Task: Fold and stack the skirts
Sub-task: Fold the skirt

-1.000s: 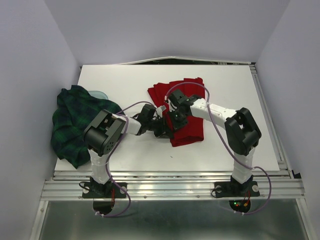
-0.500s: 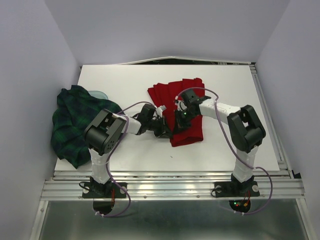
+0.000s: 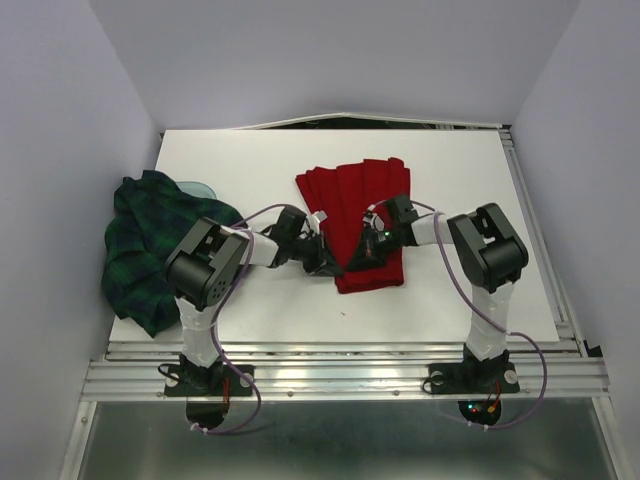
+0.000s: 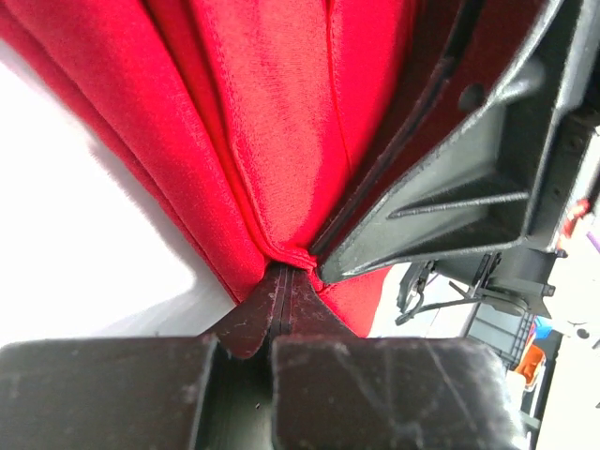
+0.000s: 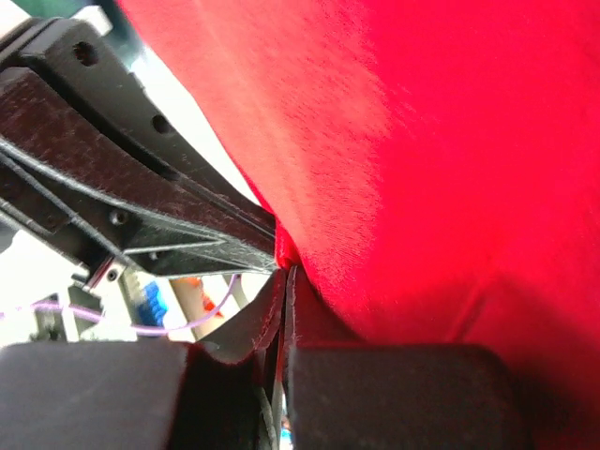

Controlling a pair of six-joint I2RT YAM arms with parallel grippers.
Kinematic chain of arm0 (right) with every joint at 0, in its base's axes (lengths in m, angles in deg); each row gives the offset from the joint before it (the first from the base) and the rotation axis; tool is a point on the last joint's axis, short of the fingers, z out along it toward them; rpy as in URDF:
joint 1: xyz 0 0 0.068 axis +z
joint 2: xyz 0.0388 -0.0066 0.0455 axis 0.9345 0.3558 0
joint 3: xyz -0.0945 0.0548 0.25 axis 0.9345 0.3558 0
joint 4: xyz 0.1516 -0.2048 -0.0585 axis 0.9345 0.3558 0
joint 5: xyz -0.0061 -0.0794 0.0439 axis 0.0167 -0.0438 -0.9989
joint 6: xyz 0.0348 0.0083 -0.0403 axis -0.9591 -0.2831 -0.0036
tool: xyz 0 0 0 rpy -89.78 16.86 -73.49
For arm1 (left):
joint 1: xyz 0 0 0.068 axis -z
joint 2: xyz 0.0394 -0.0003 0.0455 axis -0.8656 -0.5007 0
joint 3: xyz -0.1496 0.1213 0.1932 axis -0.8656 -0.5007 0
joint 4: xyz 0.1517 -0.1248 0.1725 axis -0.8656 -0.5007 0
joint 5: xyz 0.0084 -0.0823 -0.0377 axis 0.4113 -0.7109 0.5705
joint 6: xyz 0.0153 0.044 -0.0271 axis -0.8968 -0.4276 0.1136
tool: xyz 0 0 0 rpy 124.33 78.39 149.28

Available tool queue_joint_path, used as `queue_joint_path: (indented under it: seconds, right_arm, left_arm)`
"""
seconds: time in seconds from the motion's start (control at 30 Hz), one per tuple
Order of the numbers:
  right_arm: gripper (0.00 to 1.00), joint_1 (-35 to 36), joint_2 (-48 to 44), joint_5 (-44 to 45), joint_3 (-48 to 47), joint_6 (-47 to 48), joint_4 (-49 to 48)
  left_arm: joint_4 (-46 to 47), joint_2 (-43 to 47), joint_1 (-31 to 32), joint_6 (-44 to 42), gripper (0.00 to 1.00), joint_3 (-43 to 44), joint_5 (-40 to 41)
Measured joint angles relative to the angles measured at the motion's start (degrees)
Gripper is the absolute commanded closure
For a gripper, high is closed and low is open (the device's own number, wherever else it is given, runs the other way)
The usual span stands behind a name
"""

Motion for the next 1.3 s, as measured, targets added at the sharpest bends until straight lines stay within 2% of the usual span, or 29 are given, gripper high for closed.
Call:
queue_joint_path:
  seconds: [0.1, 0.13, 0.27, 0.37, 0.47, 0.67, 0.93, 1.17, 1.3]
  right_arm:
    - [0.99, -0.6, 2.0, -3.2, 0.5, -1.0, -5.6]
    - [0.99, -0.6, 2.4, -3.7, 0.5, -1.3, -6.4]
    - [0.99, -0.7, 3.4, -5.4, 0.5, -2.3, -9.7]
    - [0.99, -0.7, 3.8, -5.3, 0.5, -2.5, -10.9]
    - [0.99, -0.7, 3.9, -5.3, 0.5, -3.0, -11.5]
    - [0.99, -0.8, 3.9, -5.4, 0.4, -3.9, -11.9]
    - [0.99, -0.8, 3.8, -5.5, 0.1, -5.2, -12.1]
    - [0.99, -0.8, 3.5, -5.4, 0.1, -6.6, -12.1]
    - [0.99, -0.8, 2.3, -5.1, 0.4, -11.1, -13.6]
  left_arm:
    - [-0.7, 1.0, 0.0, -0.3, 0.84, -0.3, 1.0]
    - [-1.4, 1.6, 0.0, -0.6, 0.74, -0.4, 1.8]
    - [-5.8, 4.8, -0.2, -2.7, 0.72, -0.5, 3.8]
    - [-8.5, 9.8, -0.3, -4.3, 0.74, -0.5, 3.2]
    - [-9.1, 13.1, -0.8, -5.2, 0.84, -0.5, 2.1]
    - [-9.0, 12.1, -1.1, -5.9, 0.98, -0.5, 1.0]
    - [-8.3, 5.7, -1.1, -5.6, 1.00, -1.7, 1.2]
    - [-7.5, 5.3, -1.1, -5.1, 1.00, -2.3, 1.7]
    - [-6.7, 4.1, -1.1, -4.5, 1.00, -2.2, 1.5]
